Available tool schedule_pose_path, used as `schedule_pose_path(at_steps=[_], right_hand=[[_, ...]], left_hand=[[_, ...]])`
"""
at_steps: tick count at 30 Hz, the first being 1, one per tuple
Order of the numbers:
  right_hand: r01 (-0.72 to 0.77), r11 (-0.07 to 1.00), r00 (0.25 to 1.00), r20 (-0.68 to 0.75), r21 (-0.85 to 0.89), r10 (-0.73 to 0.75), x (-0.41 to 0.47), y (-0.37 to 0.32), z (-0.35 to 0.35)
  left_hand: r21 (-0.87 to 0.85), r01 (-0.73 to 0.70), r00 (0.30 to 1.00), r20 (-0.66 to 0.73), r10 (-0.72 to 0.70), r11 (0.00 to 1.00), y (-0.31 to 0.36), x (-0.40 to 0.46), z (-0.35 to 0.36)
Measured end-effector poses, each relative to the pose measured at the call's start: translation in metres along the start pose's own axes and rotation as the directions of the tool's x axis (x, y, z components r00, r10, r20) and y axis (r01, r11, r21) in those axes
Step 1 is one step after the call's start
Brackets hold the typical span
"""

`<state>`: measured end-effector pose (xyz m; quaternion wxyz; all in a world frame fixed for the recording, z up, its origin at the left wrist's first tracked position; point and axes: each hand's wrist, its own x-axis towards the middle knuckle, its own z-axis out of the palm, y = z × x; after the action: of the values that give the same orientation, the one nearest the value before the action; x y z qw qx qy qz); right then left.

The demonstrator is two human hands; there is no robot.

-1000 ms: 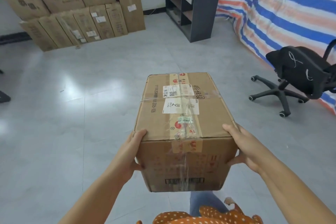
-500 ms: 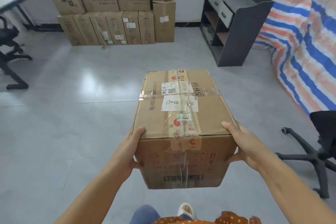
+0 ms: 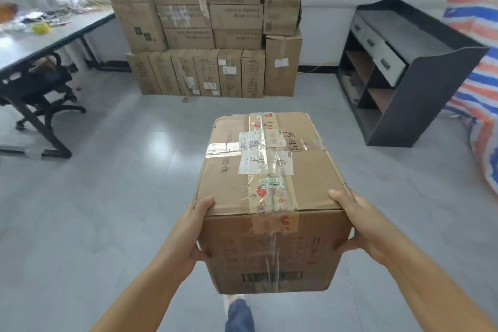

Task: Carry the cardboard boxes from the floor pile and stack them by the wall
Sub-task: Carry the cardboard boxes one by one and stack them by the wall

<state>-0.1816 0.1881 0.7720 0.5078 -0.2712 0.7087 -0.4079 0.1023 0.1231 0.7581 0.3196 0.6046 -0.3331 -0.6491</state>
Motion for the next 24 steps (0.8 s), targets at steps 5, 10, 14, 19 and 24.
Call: schedule_pose_path(at_steps=[5,10,14,19,24], right_hand=[[0.004,0.999,0.999,-0.033,0.05,-0.003,0.087,-0.07,0.034],[0.0,0.999,1.0,-0.027,0.039,0.001,0.168,-0.125,0.052],[-0.011,1.0,1.0,-0.008,0.013,0.011,0.24,-0.162,0.06],[-0.017,1.0,0.999,0.029,-0.007,0.017,0.348,-0.207,0.066],[-0.039,0.999,0.998,0.054,-0.031,0.04,0.464,-0.268,0.065]], left_hand=[[0.028,-0.028,0.999,0.038,0.027,0.999,0.088,0.087,-0.002],[0.023,-0.03,0.998,0.047,0.028,0.999,0.148,0.167,0.004],[0.006,0.013,0.999,0.036,-0.013,1.0,0.185,0.233,0.016],[-0.024,0.016,1.0,-0.007,-0.016,1.0,0.232,0.326,0.044],[-0.051,0.02,0.997,-0.067,-0.023,0.999,0.29,0.414,0.078]])
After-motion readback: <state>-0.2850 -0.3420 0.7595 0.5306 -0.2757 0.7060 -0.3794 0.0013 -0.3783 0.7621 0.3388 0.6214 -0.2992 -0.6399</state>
